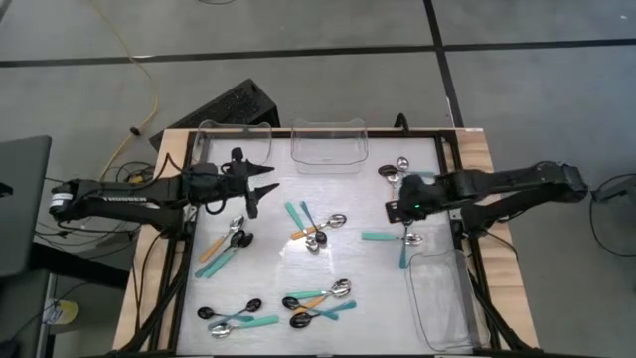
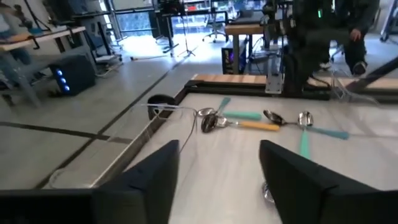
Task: Sort silverware by color (type)
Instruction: Put the blue spoon into the bottom transparent bin
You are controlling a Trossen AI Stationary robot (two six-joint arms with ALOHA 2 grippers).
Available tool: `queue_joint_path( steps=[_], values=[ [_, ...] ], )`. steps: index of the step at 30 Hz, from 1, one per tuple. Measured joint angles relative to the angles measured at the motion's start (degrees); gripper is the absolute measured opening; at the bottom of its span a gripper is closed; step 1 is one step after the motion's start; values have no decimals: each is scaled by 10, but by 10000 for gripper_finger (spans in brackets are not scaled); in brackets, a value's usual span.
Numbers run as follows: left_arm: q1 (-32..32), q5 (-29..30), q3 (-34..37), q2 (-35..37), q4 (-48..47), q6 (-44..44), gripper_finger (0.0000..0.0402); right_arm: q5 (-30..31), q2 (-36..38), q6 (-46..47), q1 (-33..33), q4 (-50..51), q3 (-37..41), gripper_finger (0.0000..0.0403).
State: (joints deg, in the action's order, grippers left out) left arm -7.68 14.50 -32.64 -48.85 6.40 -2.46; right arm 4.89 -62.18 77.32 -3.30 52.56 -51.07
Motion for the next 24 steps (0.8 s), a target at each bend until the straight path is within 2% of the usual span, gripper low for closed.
queue_joint_path(
  steps=[4,8,12,15,18,20,22,24],
  values=[
    [0,12,0,0,-2,47,260,-35,-48,1,1,-6,0,121],
    [3,4,0,7,-28,62,278,-37,-74,-72,8,-38,0,171],
    [18,-58,0,6,-71,63,280,-38,-88,-157,2,-125,0,212],
    [41,-97,0,6,-122,70,280,-41,-94,-213,-1,-179,0,226],
    [75,-87,-22,4,-230,88,281,-37,-95,-260,2,-224,0,227],
    [99,-55,-53,-5,-321,103,281,-36,-95,-286,5,-245,0,225],
    [119,-22,-79,-19,-417,151,281,-36,-95,-304,10,-262,0,223],
    [127,-13,-96,-36,-475,202,281,-36,-94,-319,16,-271,0,221]
  ],
)
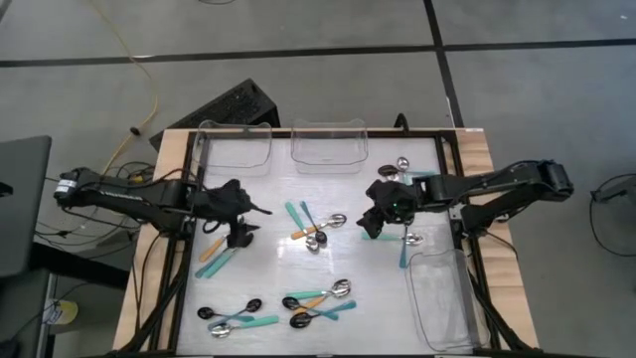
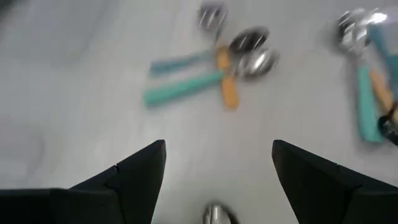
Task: Sort silverware by color (type)
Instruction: Put the blue spoon into the bottom transparent bin
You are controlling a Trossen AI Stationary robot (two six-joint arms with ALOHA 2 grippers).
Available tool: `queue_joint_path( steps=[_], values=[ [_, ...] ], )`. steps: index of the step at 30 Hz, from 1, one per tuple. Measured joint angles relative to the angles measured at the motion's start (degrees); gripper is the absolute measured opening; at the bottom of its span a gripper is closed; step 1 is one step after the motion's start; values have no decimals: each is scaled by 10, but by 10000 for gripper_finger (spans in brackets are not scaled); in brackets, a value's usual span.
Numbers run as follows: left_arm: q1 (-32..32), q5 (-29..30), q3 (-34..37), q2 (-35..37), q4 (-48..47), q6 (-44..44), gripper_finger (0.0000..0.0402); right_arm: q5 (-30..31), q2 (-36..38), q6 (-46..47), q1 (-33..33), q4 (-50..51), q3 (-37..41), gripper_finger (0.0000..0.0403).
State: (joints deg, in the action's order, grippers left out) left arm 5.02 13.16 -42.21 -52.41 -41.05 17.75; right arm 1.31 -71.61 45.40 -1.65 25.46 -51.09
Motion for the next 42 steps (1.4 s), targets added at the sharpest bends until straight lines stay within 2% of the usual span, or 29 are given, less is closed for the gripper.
queue_joint_path(
  steps=[3,9,13,18,26,36,42],
  values=[
    [0,-22,-6,-25,-20,49,281,0,0,6,6,16,0,219],
    [-4,-13,-6,-78,0,69,281,-3,0,175,22,198,0,219],
    [-15,-15,-6,-99,36,49,281,0,0,240,31,303,0,219],
    [-34,-28,-6,-106,61,-1,281,-8,1,271,38,361,2,219],
    [-56,-31,-5,-105,60,-21,281,-25,0,328,21,300,89,218],
    [-57,-38,-5,-104,61,-36,281,-25,1,371,7,257,129,197],
    [-57,-38,-5,-104,64,-36,281,-25,0,390,6,197,163,177]
  ],
)
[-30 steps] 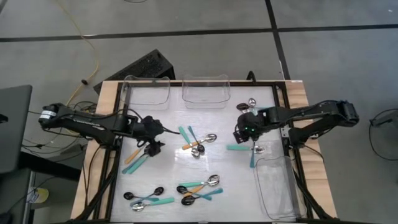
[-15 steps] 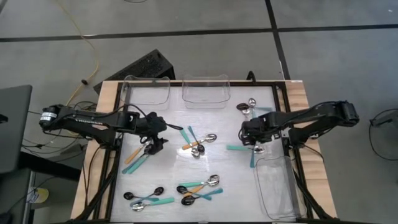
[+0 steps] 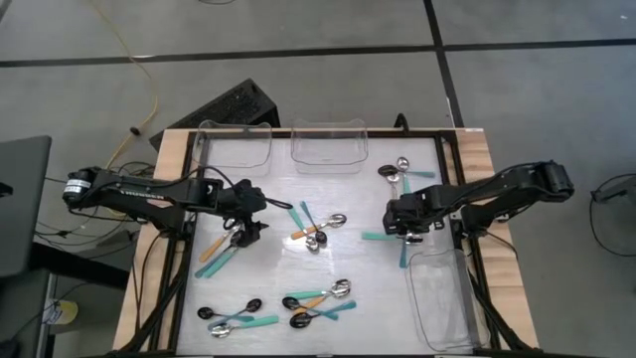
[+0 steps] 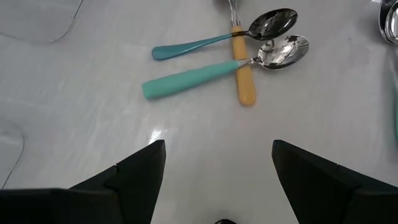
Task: Sort silverware by color (type)
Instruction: Put the blue spoon into the bottom transparent bin
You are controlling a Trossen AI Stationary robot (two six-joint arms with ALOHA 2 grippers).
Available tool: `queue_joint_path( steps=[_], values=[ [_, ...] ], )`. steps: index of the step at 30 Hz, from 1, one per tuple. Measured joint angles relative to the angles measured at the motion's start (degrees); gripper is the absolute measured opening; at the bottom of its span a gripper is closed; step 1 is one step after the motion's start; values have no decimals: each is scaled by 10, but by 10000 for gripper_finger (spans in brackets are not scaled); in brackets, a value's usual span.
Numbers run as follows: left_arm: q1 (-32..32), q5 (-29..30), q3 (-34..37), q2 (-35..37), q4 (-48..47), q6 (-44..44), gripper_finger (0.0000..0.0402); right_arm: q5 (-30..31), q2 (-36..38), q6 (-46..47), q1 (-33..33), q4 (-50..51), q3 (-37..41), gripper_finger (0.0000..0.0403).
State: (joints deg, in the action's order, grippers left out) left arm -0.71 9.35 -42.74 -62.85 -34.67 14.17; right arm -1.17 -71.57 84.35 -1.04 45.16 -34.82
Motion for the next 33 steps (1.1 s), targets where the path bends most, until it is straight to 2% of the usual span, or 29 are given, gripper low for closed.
queue_joint_path(
  steps=[9,17,22,29,33],
  values=[
    [0,0,0,0,32,5,281,15,-22,17,5,-48,39,130],
    [0,1,0,0,36,12,281,21,-35,20,3,-50,39,54],
    [-1,5,0,0,37,0,281,64,-8,55,6,-39,32,24],
    [-1,-1,0,0,31,-5,281,134,50,45,24,-30,-4,24],
    [-2,2,0,0,33,-16,281,201,85,36,30,-33,-31,24]
  ],
)
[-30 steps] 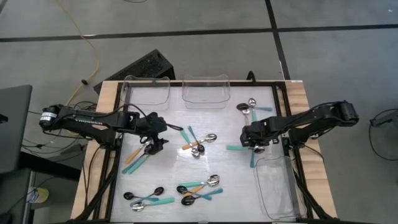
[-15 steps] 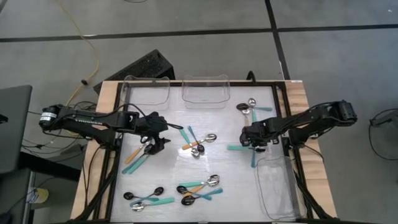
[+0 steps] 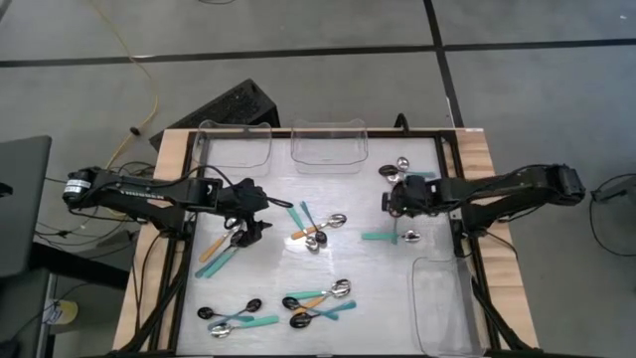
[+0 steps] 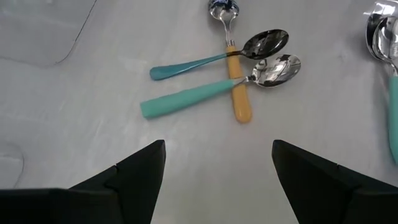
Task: Sort silverware by color (type)
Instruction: Put the blue spoon into the bottom transparent bin
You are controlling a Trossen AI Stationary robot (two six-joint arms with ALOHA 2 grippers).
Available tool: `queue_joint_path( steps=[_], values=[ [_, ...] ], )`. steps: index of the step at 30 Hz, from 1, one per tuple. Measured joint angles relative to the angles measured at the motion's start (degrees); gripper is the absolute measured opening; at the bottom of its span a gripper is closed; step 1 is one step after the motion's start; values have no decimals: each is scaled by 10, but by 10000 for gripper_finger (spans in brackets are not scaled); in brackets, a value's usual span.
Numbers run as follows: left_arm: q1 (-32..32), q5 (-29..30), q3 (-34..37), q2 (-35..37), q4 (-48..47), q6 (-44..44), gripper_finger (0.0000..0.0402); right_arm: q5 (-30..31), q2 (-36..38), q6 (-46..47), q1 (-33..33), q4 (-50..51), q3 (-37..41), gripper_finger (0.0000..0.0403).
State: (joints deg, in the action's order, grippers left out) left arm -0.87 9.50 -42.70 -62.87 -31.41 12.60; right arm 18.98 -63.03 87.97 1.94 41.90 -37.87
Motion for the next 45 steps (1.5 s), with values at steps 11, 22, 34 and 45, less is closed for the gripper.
queue_joint_path(
  steps=[11,22,34,45],
  values=[
    [-33,2,0,0,41,-29,281,31,38,-110,-15,-57,-88,25],
    [-49,-9,0,0,44,-36,281,-81,38,-37,-165,0,-218,25],
    [-49,-17,0,0,64,-60,281,-108,-13,403,-458,154,-243,25],
    [-49,-10,0,0,91,-76,281,-275,-79,412,-484,158,-243,25]
  ],
)
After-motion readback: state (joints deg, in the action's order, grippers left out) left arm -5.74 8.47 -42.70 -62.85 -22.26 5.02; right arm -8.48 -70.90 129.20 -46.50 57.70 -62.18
